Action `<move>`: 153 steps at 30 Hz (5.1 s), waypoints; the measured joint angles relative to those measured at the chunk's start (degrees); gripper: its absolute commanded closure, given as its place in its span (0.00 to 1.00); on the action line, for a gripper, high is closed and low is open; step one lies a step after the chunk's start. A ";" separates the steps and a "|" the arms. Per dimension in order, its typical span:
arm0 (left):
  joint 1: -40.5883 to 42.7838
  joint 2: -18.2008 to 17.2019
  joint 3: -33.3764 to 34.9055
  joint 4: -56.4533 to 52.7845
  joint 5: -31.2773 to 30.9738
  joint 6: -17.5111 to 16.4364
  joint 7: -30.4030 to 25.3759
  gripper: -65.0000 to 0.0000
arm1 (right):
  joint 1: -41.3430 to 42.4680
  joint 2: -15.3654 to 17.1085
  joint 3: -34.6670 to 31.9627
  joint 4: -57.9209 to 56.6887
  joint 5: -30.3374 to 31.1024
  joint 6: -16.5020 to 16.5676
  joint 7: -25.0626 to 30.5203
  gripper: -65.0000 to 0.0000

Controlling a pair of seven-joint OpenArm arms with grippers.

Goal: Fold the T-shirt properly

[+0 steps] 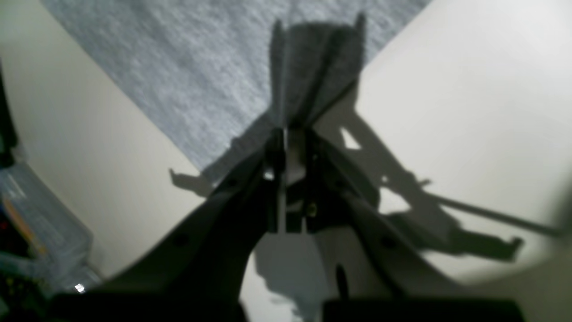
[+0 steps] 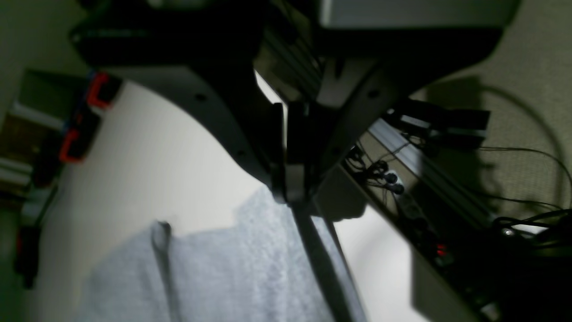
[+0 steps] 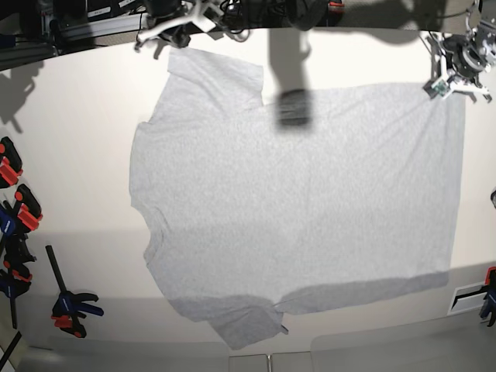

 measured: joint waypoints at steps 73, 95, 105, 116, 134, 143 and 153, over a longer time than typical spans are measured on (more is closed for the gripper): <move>23.12 2.23 0.04 21.00 31.23 35.30 8.63 1.00 | 7.13 1.09 0.09 -3.87 14.62 6.25 4.63 0.56; 23.12 2.23 0.04 21.03 31.23 35.30 8.61 1.00 | 7.91 0.50 0.04 -3.87 13.46 4.07 6.32 1.00; 21.46 2.23 0.04 21.00 33.09 35.30 8.52 1.00 | 8.04 0.50 0.00 -1.20 5.49 3.91 3.30 1.00; 11.61 2.54 0.07 21.00 19.58 35.41 4.48 1.00 | 19.47 0.48 -0.07 -0.72 12.35 6.73 4.31 1.00; -3.39 3.67 0.09 8.59 -4.04 35.45 -6.01 1.00 | 39.39 0.48 -0.22 -0.74 24.24 6.99 5.42 1.00; -10.38 9.27 0.11 0.44 -7.43 35.45 -8.09 1.00 | 45.79 -5.66 -0.33 -3.74 27.17 10.78 6.38 1.00; -14.84 10.34 0.09 -6.54 -7.37 35.45 -8.07 1.00 | 52.30 -11.76 -0.37 -19.37 25.55 8.90 6.69 1.00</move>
